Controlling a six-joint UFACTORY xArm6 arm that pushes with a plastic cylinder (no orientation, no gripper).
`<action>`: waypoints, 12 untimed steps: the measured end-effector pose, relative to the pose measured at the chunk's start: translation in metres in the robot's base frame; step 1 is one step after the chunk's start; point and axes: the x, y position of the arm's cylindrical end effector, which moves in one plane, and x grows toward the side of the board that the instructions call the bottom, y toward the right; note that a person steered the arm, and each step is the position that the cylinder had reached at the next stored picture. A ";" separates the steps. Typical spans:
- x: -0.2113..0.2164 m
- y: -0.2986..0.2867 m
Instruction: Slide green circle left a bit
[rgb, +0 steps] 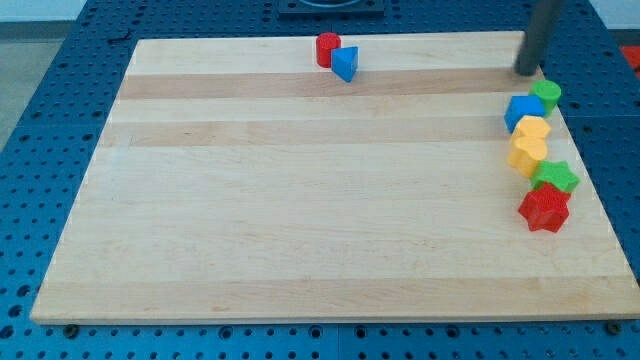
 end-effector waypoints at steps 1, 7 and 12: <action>0.010 0.046; 0.065 -0.029; 0.028 -0.117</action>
